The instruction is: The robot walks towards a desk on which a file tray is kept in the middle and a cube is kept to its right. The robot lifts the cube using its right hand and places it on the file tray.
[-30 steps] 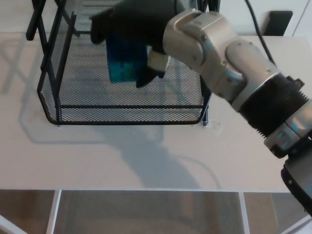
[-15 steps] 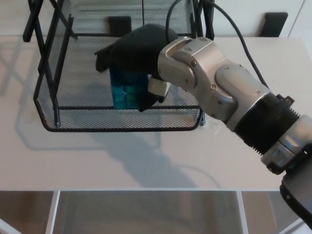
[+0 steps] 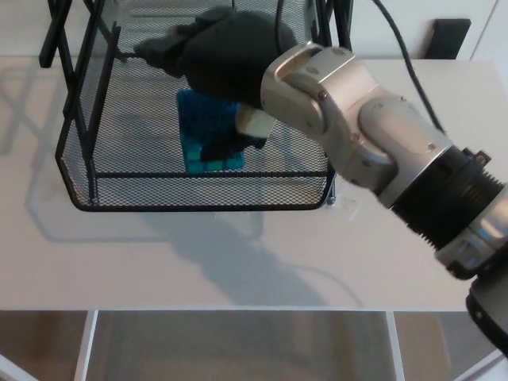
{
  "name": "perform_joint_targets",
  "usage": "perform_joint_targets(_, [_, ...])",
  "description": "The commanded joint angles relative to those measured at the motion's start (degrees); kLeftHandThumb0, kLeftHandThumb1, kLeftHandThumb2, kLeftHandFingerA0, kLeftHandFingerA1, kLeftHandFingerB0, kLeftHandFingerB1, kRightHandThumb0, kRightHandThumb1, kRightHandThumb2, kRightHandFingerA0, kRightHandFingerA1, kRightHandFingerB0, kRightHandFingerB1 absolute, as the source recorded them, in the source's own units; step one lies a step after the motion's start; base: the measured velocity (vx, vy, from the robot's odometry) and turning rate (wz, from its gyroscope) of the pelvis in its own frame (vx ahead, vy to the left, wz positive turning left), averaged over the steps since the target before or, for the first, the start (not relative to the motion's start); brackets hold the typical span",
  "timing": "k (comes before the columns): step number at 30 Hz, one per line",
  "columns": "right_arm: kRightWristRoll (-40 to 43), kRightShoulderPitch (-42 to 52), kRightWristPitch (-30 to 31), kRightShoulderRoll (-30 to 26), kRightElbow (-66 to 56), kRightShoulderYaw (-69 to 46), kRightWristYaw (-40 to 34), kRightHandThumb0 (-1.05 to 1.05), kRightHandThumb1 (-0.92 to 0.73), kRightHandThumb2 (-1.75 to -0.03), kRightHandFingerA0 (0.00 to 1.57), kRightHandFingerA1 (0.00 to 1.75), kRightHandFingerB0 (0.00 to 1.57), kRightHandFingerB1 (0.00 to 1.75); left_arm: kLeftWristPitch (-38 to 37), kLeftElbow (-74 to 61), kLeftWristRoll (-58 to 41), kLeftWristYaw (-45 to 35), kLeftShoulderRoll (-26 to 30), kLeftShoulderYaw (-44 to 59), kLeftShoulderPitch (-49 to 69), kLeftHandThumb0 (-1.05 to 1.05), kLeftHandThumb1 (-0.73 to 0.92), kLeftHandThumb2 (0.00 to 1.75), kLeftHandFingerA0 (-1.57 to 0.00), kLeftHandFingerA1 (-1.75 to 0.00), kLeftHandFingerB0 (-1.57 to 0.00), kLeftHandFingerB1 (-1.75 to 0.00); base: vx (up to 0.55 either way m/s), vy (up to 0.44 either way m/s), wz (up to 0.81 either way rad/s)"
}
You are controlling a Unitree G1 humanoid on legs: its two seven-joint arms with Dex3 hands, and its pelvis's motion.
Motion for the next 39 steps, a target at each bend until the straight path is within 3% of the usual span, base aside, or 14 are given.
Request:
perform_joint_targets(1, [0.0,-2.1,-1.2,-2.1,-1.9,-2.0,1.3,-1.05,-0.60,-0.91,0.00,0.15,0.00,0.01,0.3,-0.5,0.1,0.0,0.0,0.2,0.2,-0.79,0.71,0.79,-0.44,-0.83,-0.29,-0.69,0.00,0.000,0.00])
perform_joint_targets(39, [-0.5,-2.5,-2.6,1.5,2.7,-2.2,-0.4,-1.05,-0.60,-0.91,0.00,0.15,0.00,0.01,-0.1,0.5,0.0,-0.4,1.1,1.5,2.0,-0.79,0.71,0.79,-0.44,-0.83,-0.29,-0.69,0.00,0.000,0.00])
